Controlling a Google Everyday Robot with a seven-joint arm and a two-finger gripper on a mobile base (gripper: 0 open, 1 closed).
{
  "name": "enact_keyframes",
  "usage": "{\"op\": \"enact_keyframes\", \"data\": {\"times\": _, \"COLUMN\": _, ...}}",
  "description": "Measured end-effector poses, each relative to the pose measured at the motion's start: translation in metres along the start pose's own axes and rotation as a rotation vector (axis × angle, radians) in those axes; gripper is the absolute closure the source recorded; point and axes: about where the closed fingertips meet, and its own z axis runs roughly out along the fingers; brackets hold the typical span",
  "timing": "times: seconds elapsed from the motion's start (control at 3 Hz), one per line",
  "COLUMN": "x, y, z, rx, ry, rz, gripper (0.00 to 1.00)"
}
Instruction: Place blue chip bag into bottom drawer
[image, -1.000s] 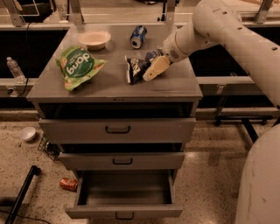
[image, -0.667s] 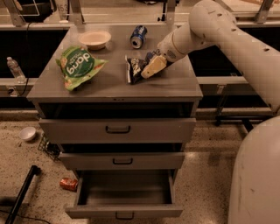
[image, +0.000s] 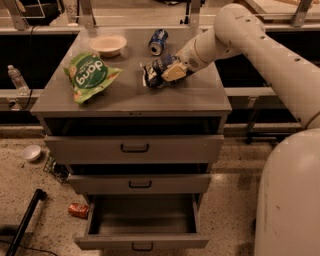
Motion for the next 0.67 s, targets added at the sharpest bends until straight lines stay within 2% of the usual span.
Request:
{"op": "enact_keyframes", "data": {"times": 0.33, "x": 0.001, "y": 0.007, "z": -0.025, "rx": -0.026, "ry": -0.002, "rz": 0.026, "gripper": 0.87}}
{"op": "enact_keyframes", "data": {"times": 0.67, "x": 0.008, "y": 0.030, "z": -0.059, "rx": -0.075, "ry": 0.027, "rz": 0.069, "gripper": 1.00}}
